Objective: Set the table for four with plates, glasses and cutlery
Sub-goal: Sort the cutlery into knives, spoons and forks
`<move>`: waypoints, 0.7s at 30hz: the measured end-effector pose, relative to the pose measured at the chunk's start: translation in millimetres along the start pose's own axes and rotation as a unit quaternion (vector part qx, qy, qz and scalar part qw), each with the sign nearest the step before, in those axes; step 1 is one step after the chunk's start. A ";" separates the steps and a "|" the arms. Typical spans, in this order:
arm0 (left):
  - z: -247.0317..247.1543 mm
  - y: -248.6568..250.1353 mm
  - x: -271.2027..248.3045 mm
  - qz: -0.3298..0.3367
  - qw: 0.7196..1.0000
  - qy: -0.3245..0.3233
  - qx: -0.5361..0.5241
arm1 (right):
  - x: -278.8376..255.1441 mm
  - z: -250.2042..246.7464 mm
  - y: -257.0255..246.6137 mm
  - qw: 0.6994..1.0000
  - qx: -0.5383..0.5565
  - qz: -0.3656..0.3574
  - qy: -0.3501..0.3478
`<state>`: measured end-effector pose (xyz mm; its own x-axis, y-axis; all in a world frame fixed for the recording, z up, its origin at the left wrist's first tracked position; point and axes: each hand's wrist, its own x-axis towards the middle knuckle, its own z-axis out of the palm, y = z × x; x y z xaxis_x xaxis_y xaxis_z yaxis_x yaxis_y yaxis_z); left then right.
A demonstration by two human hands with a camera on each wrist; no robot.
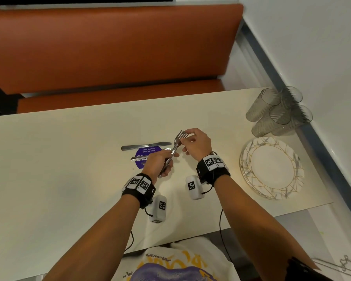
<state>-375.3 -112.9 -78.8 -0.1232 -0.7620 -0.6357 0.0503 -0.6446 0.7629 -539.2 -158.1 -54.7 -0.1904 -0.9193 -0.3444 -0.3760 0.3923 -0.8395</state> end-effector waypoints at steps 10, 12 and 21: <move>-23.7 -5.7 5.0 0.061 0.981 0.011 0.187 | 6.7 11.6 3.1 0.997 -0.074 -0.010 -0.025; -36.3 -16.8 4.6 0.094 0.963 0.025 0.253 | 3.2 15.9 9.6 0.997 -0.065 0.028 -0.030; -89.4 -53.3 6.4 0.176 0.886 0.128 0.410 | -14.8 56.8 54.9 0.985 -0.080 0.122 -0.096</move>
<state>-290.1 -88.9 -134.1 -0.0095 -0.9635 -0.2676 -0.7091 -0.1822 0.6811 -505.5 -124.7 -119.6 -0.1242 -0.7799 -0.6134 -0.4809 0.5881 -0.6503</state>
